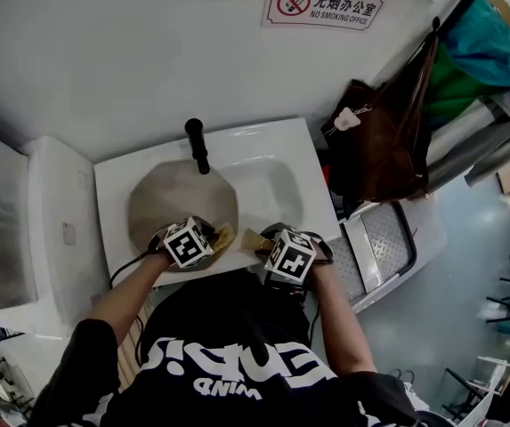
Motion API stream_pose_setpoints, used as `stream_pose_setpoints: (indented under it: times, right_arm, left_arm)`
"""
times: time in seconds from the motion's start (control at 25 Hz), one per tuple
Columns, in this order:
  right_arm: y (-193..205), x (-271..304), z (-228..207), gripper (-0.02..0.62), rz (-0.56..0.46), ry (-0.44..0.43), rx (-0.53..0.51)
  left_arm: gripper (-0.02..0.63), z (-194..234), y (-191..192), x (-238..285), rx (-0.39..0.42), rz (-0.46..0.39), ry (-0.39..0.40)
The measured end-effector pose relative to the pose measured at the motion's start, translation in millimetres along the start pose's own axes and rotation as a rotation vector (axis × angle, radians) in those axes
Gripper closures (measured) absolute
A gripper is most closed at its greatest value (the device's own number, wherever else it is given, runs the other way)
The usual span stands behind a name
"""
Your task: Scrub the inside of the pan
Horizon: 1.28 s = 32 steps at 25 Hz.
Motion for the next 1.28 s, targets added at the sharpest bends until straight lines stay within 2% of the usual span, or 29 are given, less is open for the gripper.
stream_pose_setpoints:
  times: [0.2, 0.52, 0.88, 1.28]
  right_arm:
    - [-1.2, -1.2, 0.0, 0.42, 0.001, 0.002, 0.0]
    - [-1.8, -2.5, 2.0, 0.422, 0.006, 0.006, 0.0]
    - [-2.9, -4.2, 3.9, 0.422, 0.009, 0.006, 0.006]
    - [-4.5, -5.3, 7.1, 0.42, 0.01, 0.006, 0.014]
  left_arm:
    - [0.583, 23.6, -4.6, 4.7, -0.002, -0.061, -0.093]
    - [0.583, 52.0, -7.4, 7.2, -0.031, -0.1, -0.189]
    - [0.581, 76.8, -11.4, 0.9, -0.042, -0.116, -0.299]
    - [0.583, 101.3, -0.1, -13.6, -0.064, -0.081, -0.405]
Point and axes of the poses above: the fingertips, and each gripper's own axes: x forward along the fingers, z to its left, y out of its underside, the point moved 6 cm from there along -x, backward along the fingers, and after that the axes turned 14 degrees about y, right-handed, at the moved point
